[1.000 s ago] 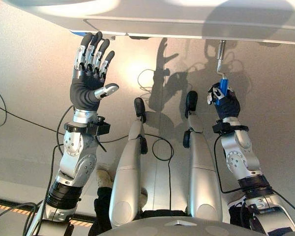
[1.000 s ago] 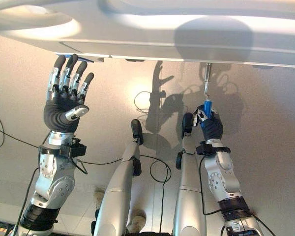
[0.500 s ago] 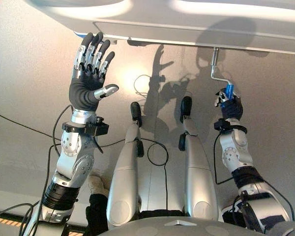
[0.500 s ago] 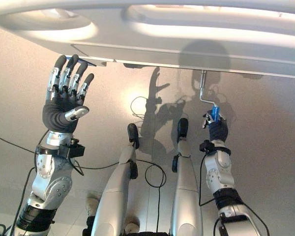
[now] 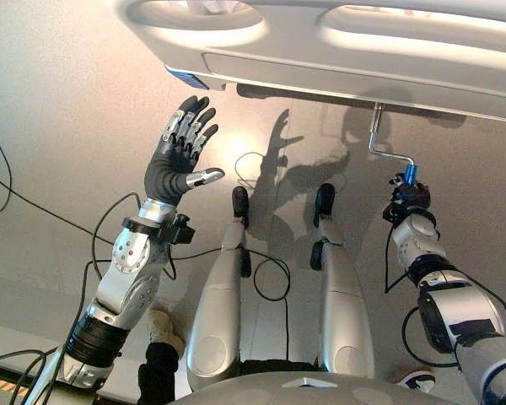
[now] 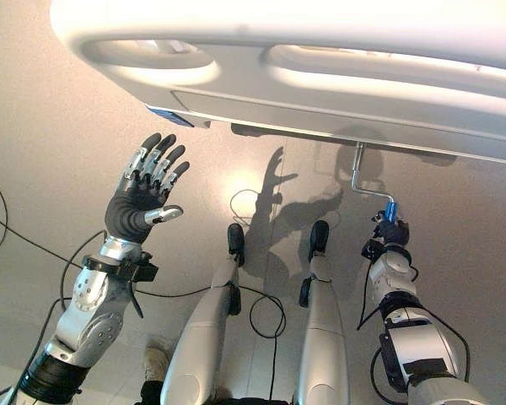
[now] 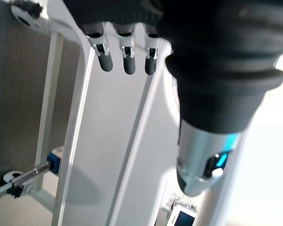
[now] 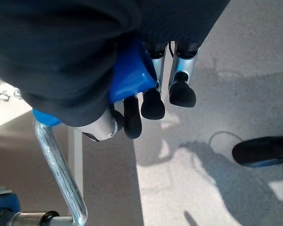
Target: Raise the hospital bed
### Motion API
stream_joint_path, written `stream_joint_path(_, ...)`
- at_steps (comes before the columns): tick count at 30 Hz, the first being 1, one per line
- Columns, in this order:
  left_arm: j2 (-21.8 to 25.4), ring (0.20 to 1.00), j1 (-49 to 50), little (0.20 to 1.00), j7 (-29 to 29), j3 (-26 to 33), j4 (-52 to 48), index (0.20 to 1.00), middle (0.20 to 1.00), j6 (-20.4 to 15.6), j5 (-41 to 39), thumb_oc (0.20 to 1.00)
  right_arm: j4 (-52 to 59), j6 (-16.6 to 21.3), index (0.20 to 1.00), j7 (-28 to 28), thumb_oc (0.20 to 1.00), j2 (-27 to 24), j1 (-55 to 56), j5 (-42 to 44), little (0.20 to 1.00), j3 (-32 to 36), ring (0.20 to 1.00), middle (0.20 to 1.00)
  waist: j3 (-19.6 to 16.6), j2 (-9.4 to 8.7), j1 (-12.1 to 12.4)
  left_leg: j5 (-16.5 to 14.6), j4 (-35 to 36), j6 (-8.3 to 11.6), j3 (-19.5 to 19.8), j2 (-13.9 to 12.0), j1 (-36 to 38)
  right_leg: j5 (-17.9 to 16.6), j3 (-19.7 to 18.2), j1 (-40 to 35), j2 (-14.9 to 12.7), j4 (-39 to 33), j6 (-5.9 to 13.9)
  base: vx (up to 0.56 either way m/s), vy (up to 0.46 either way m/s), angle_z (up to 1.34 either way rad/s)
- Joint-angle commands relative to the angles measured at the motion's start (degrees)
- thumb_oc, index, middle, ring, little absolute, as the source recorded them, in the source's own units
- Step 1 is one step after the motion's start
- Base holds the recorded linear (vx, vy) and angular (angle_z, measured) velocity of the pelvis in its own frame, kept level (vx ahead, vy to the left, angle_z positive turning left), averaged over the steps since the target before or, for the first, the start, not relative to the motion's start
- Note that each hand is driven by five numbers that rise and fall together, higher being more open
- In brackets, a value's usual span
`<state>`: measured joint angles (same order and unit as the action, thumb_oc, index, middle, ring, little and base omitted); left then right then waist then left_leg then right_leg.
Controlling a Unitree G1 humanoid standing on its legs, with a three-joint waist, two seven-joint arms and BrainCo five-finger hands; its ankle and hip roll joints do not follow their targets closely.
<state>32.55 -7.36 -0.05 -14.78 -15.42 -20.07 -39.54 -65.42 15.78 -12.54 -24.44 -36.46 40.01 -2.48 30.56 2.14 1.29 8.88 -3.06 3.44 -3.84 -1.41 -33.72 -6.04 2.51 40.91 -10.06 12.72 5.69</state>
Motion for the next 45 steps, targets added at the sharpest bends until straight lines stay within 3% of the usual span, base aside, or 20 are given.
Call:
stream_joint_path(1,-3.00,1.000,2.89,1.000,-5.41,-1.84,23.99,1.000,1.000,2.33,6.08,1.000,-2.93,-5.20,1.000,-0.59,1.000,-3.21,10.21,-3.81,1.000,3.56,1.000,1.000,-2.39,2.39,-1.71,-3.27,-1.21,2.08,2.26,0.04,9.66,4.44,3.03,-12.65,2.39,-1.30,2.77,0.20,-0.062,0.18)
stream_joint_path(5,-4.80,1.000,4.90,1.000,-5.70,-1.60,39.98,1.000,1.000,2.70,14.91,1.000,-0.65,-5.73,1.000,2.13,1.000,0.07,17.21,-7.39,1.000,2.68,1.000,1.000,-6.12,1.00,-1.93,-3.73,-0.21,2.07,2.47,-0.36,14.46,4.26,3.78,-18.49,2.70,-3.58,3.18,0.11,-0.010,0.13)
stream_joint_path(6,-4.80,1.000,4.90,1.000,-5.70,-1.60,39.99,1.000,1.000,2.70,14.92,1.000,-0.65,-5.73,1.000,2.13,1.000,0.07,17.21,-7.40,1.000,2.68,1.000,1.000,-6.15,1.00,-1.93,-3.71,-0.19,2.07,2.48,-0.36,14.44,4.23,3.79,-18.48,2.71,-3.62,3.18,0.15,-0.015,0.02)
stream_joint_path(7,-5.92,1.000,4.77,1.000,-5.41,-1.65,47.58,1.000,1.000,2.90,18.66,1.000,-1.44,-6.27,1.000,2.70,1.000,0.64,19.99,-9.85,1.000,2.73,1.000,1.000,-8.42,0.18,-2.17,-4.14,-0.03,2.13,2.35,-0.61,16.60,4.16,4.17,-21.32,2.59,-4.92,3.38,0.15,-0.013,0.02)
stream_joint_path(14,-8.96,1.000,6.54,1.000,-5.07,0.14,61.28,1.000,1.000,4.05,26.87,1.000,-4.29,-7.60,1.000,4.90,1.000,2.24,27.01,-15.79,1.000,3.36,1.000,1.000,-14.18,-1.07,-2.61,-5.13,1.45,2.07,2.60,-1.42,23.98,4.61,5.39,-29.73,2.58,-8.08,3.90,0.12,0.003,0.03)
stream_joint_path(16,-10.28,1.000,7.31,1.000,-4.60,1.95,66.41,1.000,1.000,4.59,28.96,1.000,-5.40,-8.21,1.000,5.98,1.000,3.51,29.41,-16.71,1.000,3.94,1.000,1.000,-17.37,-1.58,-3.02,-5.53,2.89,1.90,2.45,-1.65,27.27,4.66,5.77,-32.55,2.73,-9.12,4.16,0.15,0.014,-0.05)
stream_joint_path(23,-11.89,1.000,11.17,1.000,-5.00,5.03,70.50,1.000,1.000,5.49,31.38,1.000,-7.42,-9.14,1.000,8.26,1.000,5.45,34.03,-17.26,1.000,5.47,1.000,1.000,-21.59,-2.00,-2.92,-6.42,6.23,1.65,1.38,-2.05,34.41,5.56,6.70,-39.37,3.02,-11.99,4.23,0.13,-0.001,-0.04)
stream_joint_path(28,-12.73,1.000,11.76,1.000,-4.36,6.39,71.83,1.000,1.000,5.60,32.28,1.000,-6.88,-9.20,1.000,8.77,1.000,5.87,34.85,-16.87,1.000,5.47,1.000,1.000,-22.41,-2.12,-3.05,-6.21,6.75,1.82,1.66,-1.84,35.20,4.83,6.68,-40.49,2.92,-13.52,4.32,0.02,-0.002,0.02)
stream_joint_path(34,-14.61,1.000,9.78,1.000,-1.45,6.76,75.75,1.000,1.000,6.21,33.99,1.000,-6.18,-10.12,1.000,7.39,1.000,6.89,35.09,-25.54,1.000,0.31,1.000,1.000,-25.46,-2.91,-3.31,-6.07,7.21,1.69,0.47,-1.76,35.42,2.44,5.75,-40.85,2.77,-15.51,4.61,-0.06,0.006,-0.04)
stream_joint_path(45,-17.93,1.000,8.31,1.000,1.87,6.19,78.62,1.000,1.000,6.82,35.73,1.000,-2.92,-9.06,1.000,6.27,1.000,9.60,36.79,-26.76,1.000,-2.11,1.000,1.000,-27.40,-3.62,-4.29,-7.53,7.27,1.22,-0.37,-1.97,39.62,2.79,4.95,-44.65,2.71,-16.21,4.49,0.00,0.016,-0.05)
